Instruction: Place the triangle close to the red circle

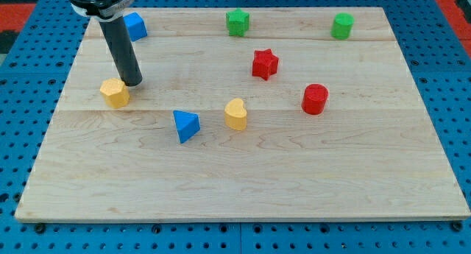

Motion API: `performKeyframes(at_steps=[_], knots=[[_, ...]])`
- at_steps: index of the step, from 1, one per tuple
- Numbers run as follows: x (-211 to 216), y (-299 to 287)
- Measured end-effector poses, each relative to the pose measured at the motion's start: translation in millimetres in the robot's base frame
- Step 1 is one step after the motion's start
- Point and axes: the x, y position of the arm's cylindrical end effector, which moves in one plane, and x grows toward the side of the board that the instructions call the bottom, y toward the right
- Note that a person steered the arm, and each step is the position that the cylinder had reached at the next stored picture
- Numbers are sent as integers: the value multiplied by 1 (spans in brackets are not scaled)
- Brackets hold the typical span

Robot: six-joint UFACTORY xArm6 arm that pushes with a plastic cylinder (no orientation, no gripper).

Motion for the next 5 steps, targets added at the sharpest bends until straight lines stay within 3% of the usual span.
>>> performKeyframes(at_steps=[1, 3, 4, 5], knots=[[0, 0], [63, 22], [97, 63], [94, 127]])
